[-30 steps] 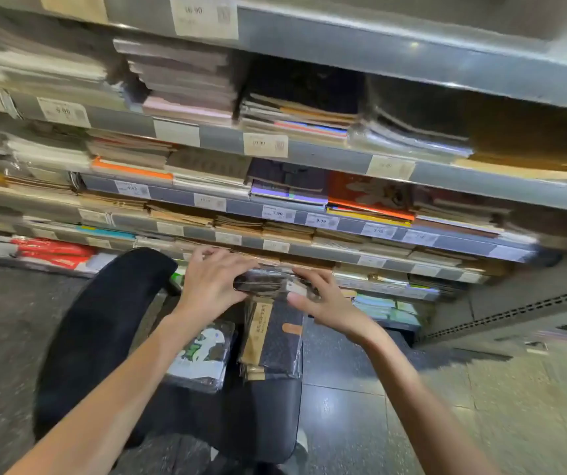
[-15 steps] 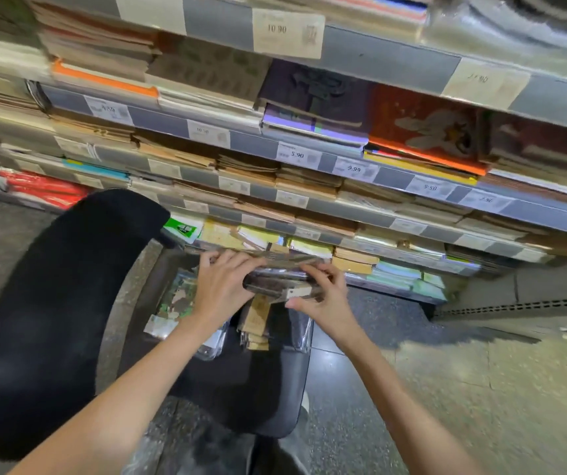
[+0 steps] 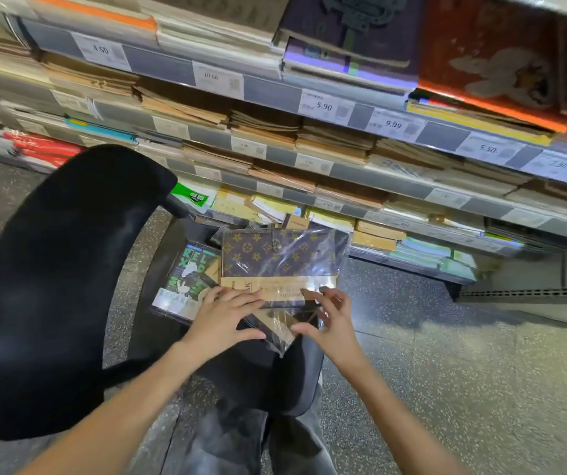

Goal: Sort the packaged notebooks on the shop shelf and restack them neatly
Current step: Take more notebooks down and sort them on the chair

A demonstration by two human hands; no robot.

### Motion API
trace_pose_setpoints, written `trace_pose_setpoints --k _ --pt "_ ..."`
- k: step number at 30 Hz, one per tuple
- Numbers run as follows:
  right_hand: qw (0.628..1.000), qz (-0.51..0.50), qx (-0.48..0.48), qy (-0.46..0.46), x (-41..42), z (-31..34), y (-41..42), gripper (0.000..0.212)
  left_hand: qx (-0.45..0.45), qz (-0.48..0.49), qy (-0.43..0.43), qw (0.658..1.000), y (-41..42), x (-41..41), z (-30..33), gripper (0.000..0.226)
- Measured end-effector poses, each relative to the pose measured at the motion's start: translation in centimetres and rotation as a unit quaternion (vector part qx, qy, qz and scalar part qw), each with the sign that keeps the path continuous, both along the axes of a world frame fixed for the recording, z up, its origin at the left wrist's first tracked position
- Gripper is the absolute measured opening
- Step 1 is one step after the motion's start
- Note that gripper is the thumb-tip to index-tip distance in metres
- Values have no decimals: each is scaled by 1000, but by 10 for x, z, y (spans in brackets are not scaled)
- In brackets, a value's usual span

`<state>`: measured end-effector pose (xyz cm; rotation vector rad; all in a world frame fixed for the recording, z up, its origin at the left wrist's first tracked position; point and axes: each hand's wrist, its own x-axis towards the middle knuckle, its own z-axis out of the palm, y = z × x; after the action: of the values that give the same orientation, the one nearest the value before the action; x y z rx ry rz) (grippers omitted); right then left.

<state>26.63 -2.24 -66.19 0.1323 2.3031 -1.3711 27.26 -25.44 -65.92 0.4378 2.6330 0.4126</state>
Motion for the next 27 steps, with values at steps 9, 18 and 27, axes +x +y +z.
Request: trace_pose_setpoints --k 9,18,27 --pt "992 59 107 32 -6 -19 -5 64 3 63 51 997 12 14 -15 62" --pt "967 90 229 71 -70 -25 2 71 37 214 96 971 43 23 -23 64" --pt "945 195 245 96 -140 -25 -17 89 66 312 120 940 39 34 -29 70"
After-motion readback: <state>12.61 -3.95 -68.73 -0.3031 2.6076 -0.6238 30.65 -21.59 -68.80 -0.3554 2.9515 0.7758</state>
